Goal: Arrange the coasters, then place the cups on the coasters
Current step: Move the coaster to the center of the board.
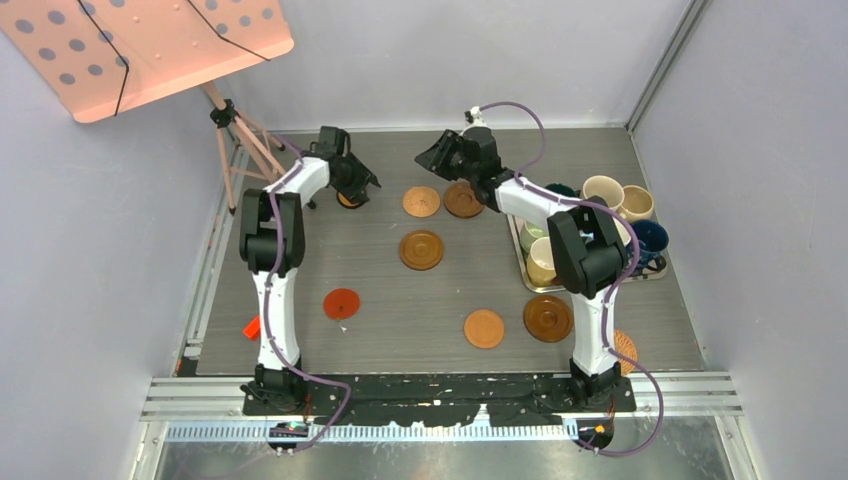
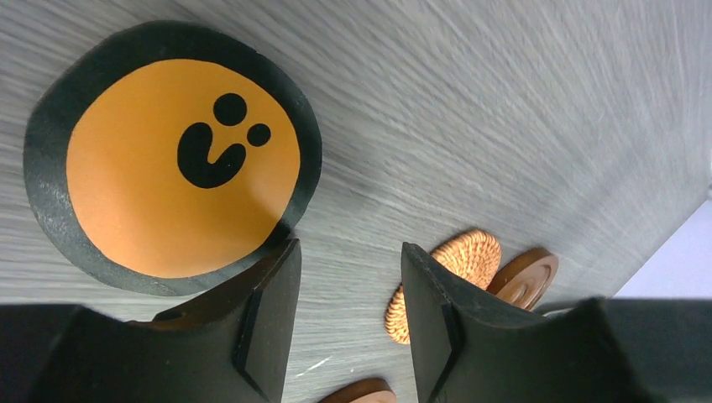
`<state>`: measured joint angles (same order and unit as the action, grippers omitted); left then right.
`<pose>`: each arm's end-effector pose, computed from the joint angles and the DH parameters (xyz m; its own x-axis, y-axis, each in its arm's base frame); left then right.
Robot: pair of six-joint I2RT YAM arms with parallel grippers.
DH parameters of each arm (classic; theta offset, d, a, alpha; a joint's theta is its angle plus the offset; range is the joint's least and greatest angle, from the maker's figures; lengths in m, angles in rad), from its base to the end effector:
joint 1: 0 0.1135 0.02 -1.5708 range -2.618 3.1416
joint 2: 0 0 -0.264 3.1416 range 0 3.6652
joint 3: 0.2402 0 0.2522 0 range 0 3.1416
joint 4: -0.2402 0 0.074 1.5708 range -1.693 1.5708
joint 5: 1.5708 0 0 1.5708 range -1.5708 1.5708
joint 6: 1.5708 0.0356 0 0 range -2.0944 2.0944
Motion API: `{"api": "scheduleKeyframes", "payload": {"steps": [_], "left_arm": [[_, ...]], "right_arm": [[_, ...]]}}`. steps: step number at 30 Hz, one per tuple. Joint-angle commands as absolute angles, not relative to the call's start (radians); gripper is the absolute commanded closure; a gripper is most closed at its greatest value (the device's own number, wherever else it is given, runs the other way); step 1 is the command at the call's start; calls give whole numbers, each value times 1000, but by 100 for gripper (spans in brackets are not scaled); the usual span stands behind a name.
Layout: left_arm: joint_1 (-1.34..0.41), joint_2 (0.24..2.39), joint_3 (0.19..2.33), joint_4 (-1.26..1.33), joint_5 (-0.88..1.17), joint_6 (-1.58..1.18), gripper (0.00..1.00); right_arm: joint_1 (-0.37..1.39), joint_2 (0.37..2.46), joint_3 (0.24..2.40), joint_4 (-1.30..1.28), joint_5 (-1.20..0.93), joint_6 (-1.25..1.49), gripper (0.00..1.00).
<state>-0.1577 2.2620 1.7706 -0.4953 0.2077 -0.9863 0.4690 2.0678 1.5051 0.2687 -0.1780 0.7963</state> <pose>0.4853 -0.0846 0.1634 -0.6764 -0.7187 -0.1608 -0.5403 0.6326 -0.5548 0.4337 0.2268 0.2340 -0.6068 0.4812 -0.6327 -0.2321 0.6540 0.7200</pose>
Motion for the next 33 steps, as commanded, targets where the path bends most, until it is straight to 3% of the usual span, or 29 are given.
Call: {"api": "scheduleKeyframes", "payload": {"steps": [1, 16, 33], "left_arm": [[-79, 2208, 1837, -510, 179, -950, 51], [-16, 2281, 1973, -621, 93, -879, 50], [-57, 2303, 1904, -638, 139, -956, 53]], "right_arm": [[465, 1981, 1514, 322, -186, 786, 61], [461, 1999, 1527, 325, -204, 790, 61], [446, 2015, 1512, 341, -219, 811, 61]]}}
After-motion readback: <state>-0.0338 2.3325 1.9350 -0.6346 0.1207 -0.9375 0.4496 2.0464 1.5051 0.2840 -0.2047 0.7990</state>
